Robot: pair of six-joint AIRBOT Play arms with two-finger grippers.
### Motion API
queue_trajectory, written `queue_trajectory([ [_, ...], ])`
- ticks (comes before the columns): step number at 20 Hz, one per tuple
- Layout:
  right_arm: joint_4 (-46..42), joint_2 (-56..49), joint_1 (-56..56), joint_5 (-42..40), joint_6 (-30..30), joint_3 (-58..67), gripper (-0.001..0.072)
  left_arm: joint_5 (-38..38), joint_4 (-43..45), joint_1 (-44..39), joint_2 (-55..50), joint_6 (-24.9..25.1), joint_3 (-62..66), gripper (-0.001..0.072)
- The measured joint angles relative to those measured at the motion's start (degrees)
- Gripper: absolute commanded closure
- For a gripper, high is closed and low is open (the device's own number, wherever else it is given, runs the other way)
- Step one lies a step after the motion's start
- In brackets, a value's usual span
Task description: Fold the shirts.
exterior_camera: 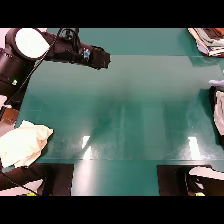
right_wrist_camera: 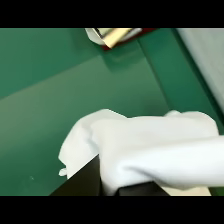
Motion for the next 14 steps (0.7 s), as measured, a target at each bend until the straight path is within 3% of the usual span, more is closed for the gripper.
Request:
queue_trajectory([
  [9,-17.9,11.5,-7.3,4.3,1.3,-20.4,0.0689,-0.6,0.0,0.0,0.0,1.9,0.0,0.0681],
  [10,-19.7,12.8,-8.7,4.7,1.3,-22.9,0.0647,-0.8,0.0,0.0,0.0,2.2,0.0,0.0681],
  [12,-23.0,15.0,-11.6,5.2,1.4,-27.5,0.0365,-1.0,0.0,0.0,0.0,2.6,0.0,0.0681],
  [14,-25.0,16.3,-14.3,5.3,1.4,-31.1,0.0249,-1.2,0.0,0.0,0.0,2.9,0.0,0.0681],
])
